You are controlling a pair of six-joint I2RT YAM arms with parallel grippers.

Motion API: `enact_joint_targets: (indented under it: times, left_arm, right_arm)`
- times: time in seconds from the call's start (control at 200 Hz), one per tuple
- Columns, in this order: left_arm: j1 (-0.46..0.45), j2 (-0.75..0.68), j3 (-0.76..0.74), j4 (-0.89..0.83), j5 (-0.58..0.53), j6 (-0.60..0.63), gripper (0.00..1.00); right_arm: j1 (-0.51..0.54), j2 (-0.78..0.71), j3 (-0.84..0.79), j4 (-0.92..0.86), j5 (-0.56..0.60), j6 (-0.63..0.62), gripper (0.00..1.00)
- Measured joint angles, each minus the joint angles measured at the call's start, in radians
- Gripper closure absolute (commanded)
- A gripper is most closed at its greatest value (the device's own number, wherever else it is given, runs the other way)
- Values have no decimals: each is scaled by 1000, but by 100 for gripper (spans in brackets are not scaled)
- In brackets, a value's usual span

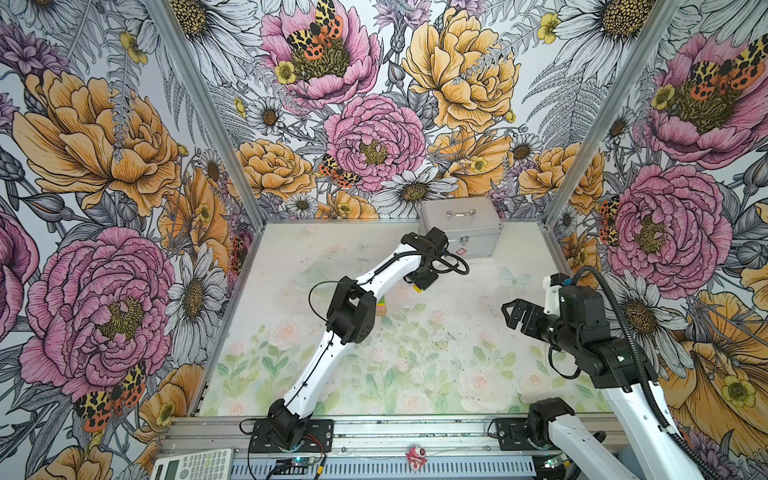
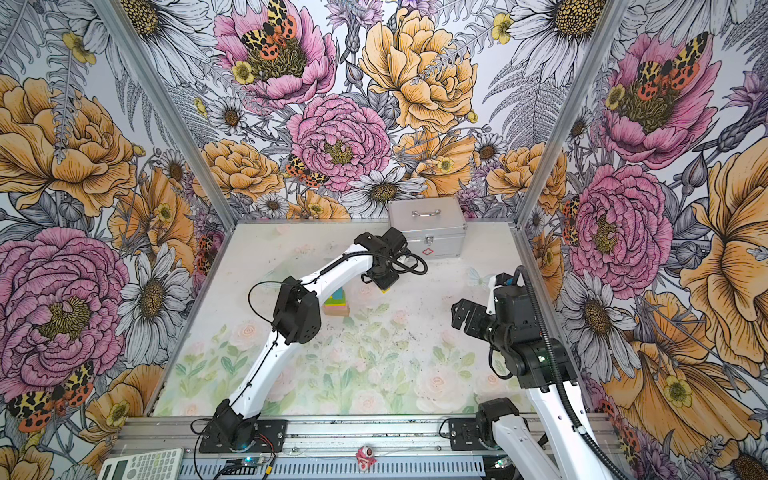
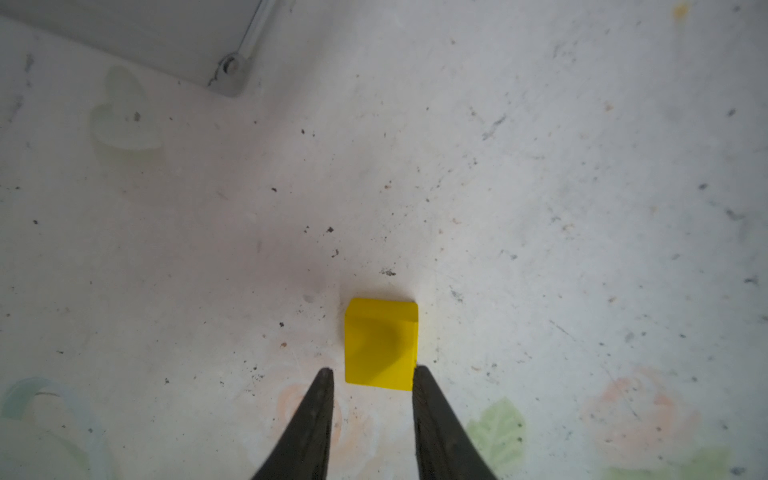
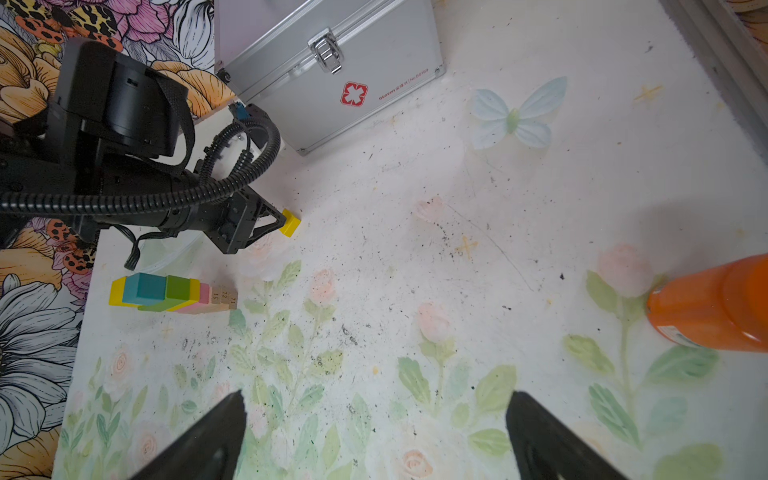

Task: Build the wood block tower
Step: 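Lift the small yellow cube with the left gripper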

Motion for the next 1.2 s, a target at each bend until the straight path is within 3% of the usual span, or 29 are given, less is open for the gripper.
enact_joint_targets:
  times: [0.125, 0.325, 0.816, 1.196]
  left_arm:
    - [1, 0, 0, 0, 0, 0, 31]
    - [9, 0, 0, 0, 3, -2, 30]
    - [27, 56, 14, 0, 57, -2, 38]
    - [27, 60, 23, 0, 73, -3, 61]
  right_arm:
    - [0, 0, 0, 0, 0, 0, 0]
    - [0, 0, 0, 0, 0, -8, 0]
    - [0, 11, -6, 0, 1, -15, 0]
    - [0, 13, -8, 0, 1, -15, 0]
